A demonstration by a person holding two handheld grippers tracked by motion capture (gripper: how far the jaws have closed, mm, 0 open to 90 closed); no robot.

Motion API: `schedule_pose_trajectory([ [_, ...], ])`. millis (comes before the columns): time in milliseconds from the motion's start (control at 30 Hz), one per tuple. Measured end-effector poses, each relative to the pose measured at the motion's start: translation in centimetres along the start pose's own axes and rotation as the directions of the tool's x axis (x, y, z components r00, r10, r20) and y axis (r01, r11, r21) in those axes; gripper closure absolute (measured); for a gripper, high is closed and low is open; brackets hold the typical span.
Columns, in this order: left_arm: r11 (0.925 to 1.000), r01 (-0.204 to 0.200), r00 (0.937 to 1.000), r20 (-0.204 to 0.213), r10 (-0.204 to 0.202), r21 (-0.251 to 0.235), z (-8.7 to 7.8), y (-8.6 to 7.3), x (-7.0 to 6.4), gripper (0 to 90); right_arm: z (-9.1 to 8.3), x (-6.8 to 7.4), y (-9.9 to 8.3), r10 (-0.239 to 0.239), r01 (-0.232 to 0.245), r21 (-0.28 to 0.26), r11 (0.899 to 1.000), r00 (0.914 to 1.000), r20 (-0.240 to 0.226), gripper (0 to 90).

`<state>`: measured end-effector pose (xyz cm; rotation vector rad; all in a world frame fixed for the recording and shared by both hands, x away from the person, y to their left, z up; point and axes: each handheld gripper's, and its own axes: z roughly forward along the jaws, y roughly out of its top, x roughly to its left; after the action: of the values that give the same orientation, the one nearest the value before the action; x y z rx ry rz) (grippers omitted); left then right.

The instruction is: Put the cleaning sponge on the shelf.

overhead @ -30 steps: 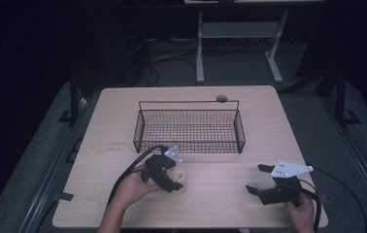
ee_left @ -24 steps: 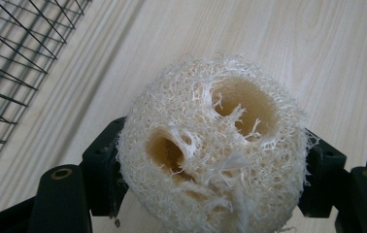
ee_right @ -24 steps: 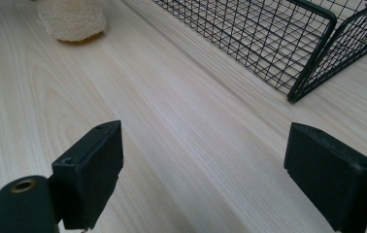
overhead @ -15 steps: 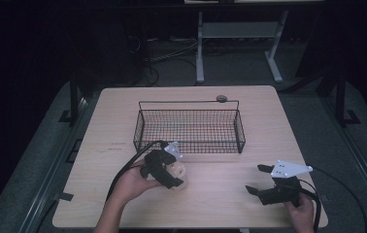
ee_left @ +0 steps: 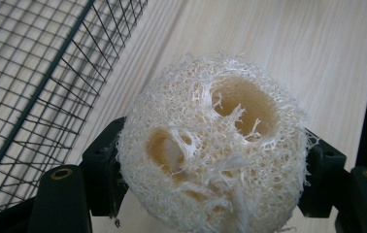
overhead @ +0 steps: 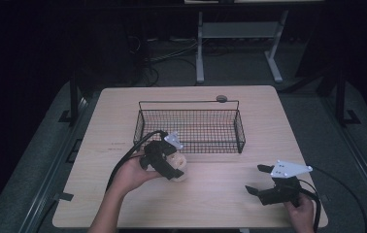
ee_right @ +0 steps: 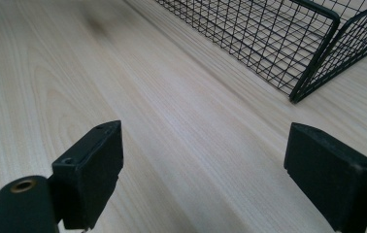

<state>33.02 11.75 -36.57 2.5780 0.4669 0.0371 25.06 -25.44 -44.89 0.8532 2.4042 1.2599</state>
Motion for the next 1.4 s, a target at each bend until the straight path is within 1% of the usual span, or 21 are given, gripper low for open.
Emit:
schedule_pose_trajectory([
  [67, 0.9999, 0.007, 1.0, -0.002, -0.007, -0.007, -0.4, 0.2, 0.2, 27.4, 0.0, 0.0, 0.0, -0.004, 0.004, -0.001, 1.0, 1.0, 0.0, 13.6],
  [167, 1.0, 0.009, 0.9999, -0.008, -0.009, -0.004, -0.9, 0.5, 0.6, 27.4, 0.0, 0.0, 0.0, -0.005, 0.005, -0.002, 1.0, 1.0, -0.002, 13.5],
  [300, 0.9998, 0.015, 0.9998, -0.01, -0.015, -0.011, -1.5, 0.9, 1.0, 27.4, 0.1, 0.0, 0.0, -0.005, 0.005, 0.0, 1.0, 1.0, -0.003, 13.6],
  [367, 0.9999, 0.01, 0.9999, -0.014, -0.01, -0.006, -1.7, 1.2, 1.3, 27.4, 0.1, 0.0, 0.0, -0.006, 0.006, -0.001, 1.0, 1.0, -0.002, 13.6],
  [400, 0.9998, 0.016, 0.9998, -0.01, -0.017, -0.011, -1.7, 1.3, 1.4, 27.4, 0.0, 0.1, 0.0, -0.002, 0.002, 0.001, 1.0, 1.0, -0.003, 13.5],
  [467, 0.9999, 0.011, 0.9999, -0.01, -0.011, -0.004, -1.9, 1.5, 1.6, 27.4, 0.1, 0.1, 0.0, -0.004, 0.004, 0.0, 1.0, 1.0, -0.003, 13.5],
  [633, 0.9997, 0.025, 0.9996, -0.011, -0.025, -0.006, -2.2, 1.9, 2.2, 27.4, 0.1, 0.1, 0.0, -0.008, 0.008, 0.0, 1.0, 1.0, -0.001, 13.6],
  [767, 0.9997, 0.026, 0.9996, -0.015, -0.026, -0.003, -2.3, 2.1, 2.7, 27.4, 0.1, 0.1, 0.1, -0.007, 0.007, 0.003, 1.0, 1.0, 0.0, 13.5],
  [867, 0.9995, 0.032, 0.9994, -0.015, -0.032, -0.006, -2.4, 2.4, 3.0, 27.4, 0.2, 0.1, 0.1, -0.009, 0.009, 0.003, 1.0, 1.0, -0.001, 13.6],
  [900, 0.9992, 0.041, 0.9991, -0.014, -0.041, -0.005, -2.5, 2.5, 3.1, 27.5, 0.2, 0.1, 0.1, -0.011, 0.011, 0.002, 1.0, 0.9999, -0.001, 13.6],
  [933, 0.9993, 0.036, 0.9992, -0.017, -0.037, -0.006, -2.5, 2.6, 3.2, 27.5, 0.2, 0.1, 0.1, -0.008, 0.008, 0.002, 1.0, 1.0, -0.001, 13.5],
  [967, 0.999, 0.044, 0.9989, -0.014, -0.044, -0.007, -2.6, 2.7, 3.4, 27.4, 0.2, 0.1, 0.1, -0.008, 0.008, 0.003, 1.0, 1.0, -0.001, 13.5],
  [1067, 0.9991, 0.042, 0.9989, -0.022, -0.042, -0.002, -2.9, 3.2, 3.8, 27.5, 0.2, 0.1, 0.1, -0.007, 0.007, 0.002, 1.0, 1.0, -0.001, 13.5],
  [1167, 0.999, 0.044, 0.9987, -0.026, -0.044, -0.009, -3.2, 3.7, 4.2, 27.5, 0.2, 0.1, 0.1, -0.003, 0.003, 0.004, 1.0, 1.0, -0.001, 13.6],
  [1333, 0.9996, 0.028, 0.999, -0.034, -0.028, -0.001, -3.7, 4.9, 4.6, 27.4, 0.2, 0.1, 0.1, -0.013, 0.013, -0.001, 1.0, 0.9999, -0.002, 13.5],
  [1367, 0.9994, 0.033, 0.9988, -0.035, -0.034, -0.009, -3.7, 5.0, 4.7, 27.5, 0.2, 0.1, 0.1, -0.012, 0.012, -0.001, 1.0, 0.9999, -0.003, 13.5],
  [1400, 0.9994, 0.033, 0.9988, -0.035, -0.034, -0.007, -3.8, 5.2, 4.8, 27.5, 0.2, 0.1, 0.1, -0.013, 0.013, -0.002, 1.0, 0.9999, -0.003, 13.6],
])
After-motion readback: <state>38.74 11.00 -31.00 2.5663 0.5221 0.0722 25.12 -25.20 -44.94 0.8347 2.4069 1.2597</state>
